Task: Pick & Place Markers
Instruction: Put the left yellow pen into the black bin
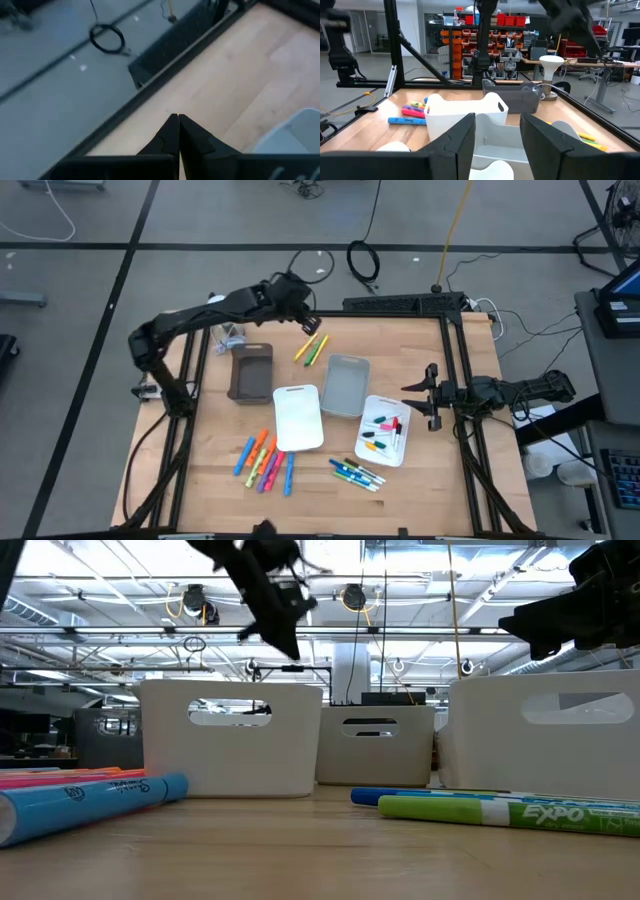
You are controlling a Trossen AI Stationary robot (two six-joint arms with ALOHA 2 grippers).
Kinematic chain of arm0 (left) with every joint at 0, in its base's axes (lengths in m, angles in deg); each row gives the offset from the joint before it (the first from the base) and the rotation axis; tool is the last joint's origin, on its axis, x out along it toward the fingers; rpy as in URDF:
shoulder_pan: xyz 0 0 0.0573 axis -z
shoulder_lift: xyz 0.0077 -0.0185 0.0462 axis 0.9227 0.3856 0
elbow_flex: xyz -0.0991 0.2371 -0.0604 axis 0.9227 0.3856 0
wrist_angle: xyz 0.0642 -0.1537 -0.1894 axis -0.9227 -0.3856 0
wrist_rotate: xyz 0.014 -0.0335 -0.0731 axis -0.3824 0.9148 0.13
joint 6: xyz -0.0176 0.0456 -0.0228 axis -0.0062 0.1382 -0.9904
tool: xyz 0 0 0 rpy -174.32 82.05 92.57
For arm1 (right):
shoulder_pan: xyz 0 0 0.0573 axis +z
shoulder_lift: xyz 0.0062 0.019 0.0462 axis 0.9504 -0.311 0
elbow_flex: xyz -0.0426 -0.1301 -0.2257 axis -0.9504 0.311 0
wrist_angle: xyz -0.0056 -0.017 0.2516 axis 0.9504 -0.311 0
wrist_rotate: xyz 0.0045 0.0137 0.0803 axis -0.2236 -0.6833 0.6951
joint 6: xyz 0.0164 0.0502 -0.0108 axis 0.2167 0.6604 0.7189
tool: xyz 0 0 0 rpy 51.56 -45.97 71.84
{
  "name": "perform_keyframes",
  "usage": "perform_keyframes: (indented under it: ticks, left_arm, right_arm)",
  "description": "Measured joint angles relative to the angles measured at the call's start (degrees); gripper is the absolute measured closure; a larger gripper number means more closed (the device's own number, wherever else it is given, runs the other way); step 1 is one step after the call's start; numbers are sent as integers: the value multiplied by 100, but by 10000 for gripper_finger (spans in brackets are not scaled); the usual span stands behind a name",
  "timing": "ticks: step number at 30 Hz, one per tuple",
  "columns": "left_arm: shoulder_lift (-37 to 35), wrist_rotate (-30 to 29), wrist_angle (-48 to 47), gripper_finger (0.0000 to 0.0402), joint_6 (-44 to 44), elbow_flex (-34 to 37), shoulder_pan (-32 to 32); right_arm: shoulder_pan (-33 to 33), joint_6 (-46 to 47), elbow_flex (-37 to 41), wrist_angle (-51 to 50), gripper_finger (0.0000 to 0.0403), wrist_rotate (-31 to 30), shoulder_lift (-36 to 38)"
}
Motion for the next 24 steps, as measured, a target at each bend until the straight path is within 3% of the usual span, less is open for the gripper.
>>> perform_keyframes:
  ticks: [6, 13, 17, 20, 24]
  left_arm:
    - [-191, 346, -794, 363, -387, -4, 96]
    - [873, 313, -619, 237, -231, 0, 40]
    - [1524, 724, -234, 174, 152, 0, -123]
    - [1877, 1069, -148, 149, 173, 0, -242]
    - [2203, 1269, -255, 146, 78, 0, -427]
  right_arm:
    - [1, -1, 2, 1, 258, 0, 0]
    - [0, -1, 0, 2, 259, 0, -2]
    - [1, -2, 0, 2, 258, 0, 0]
    - [0, -2, 2, 2, 257, 0, -2]
    - [0, -2, 0, 2, 259, 0, 0]
